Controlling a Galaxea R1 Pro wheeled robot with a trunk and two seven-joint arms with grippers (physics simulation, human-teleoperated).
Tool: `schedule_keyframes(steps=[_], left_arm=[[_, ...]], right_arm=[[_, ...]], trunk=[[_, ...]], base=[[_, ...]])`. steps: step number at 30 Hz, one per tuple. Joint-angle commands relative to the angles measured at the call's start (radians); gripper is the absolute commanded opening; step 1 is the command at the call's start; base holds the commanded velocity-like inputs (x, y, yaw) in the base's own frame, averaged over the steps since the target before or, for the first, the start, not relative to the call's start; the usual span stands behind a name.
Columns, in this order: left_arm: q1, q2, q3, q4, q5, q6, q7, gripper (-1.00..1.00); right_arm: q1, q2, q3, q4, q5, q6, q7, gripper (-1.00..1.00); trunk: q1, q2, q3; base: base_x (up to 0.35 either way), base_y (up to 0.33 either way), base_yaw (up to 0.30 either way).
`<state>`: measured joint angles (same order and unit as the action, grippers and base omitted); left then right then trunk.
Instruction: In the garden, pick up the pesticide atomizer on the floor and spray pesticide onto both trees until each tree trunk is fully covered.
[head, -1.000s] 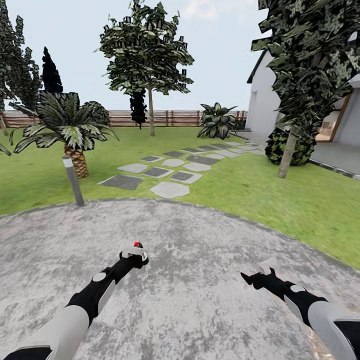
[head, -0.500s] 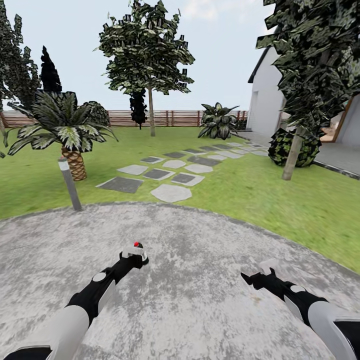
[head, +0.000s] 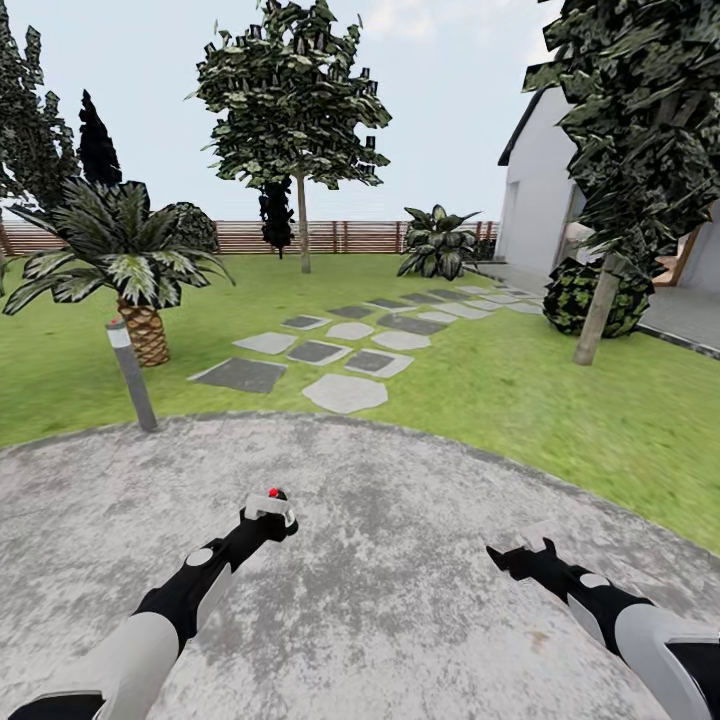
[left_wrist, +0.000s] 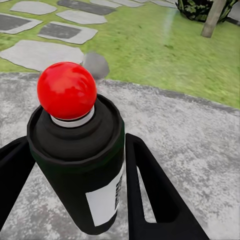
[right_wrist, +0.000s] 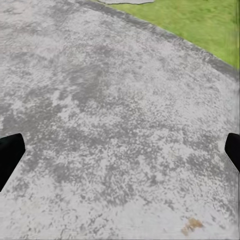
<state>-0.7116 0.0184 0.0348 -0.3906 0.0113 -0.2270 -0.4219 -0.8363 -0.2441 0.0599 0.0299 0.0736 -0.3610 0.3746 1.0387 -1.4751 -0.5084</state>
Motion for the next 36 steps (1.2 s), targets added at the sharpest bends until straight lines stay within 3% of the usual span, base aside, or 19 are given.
schedule_keyframes(steps=[1,8,36], left_arm=[[0.0,0.0,0.0,0.002,0.001,0.0,0.001,-1.0],[0.0,-0.005,-0.001,0.011,0.001,0.0,0.002,-1.0],[0.0,-0.006,-0.001,0.012,0.001,0.0,0.002,-1.0]], right_arm=[[0.0,0.001,0.0,0.0,0.0,0.0,-0.007,1.0],[0.0,0.016,0.0,0.004,0.0,0.002,-0.08,1.0],[0.004,0.026,0.0,0.004,0.0,0.002,-0.122,1.0]], trunk=[[0.0,0.0,0.0],[0.0,0.0,0.0],[0.0,0.0,0.0]], base=[[0.345,0.09,0.0],[0.345,0.09,0.0],[0.345,0.092,0.0]])
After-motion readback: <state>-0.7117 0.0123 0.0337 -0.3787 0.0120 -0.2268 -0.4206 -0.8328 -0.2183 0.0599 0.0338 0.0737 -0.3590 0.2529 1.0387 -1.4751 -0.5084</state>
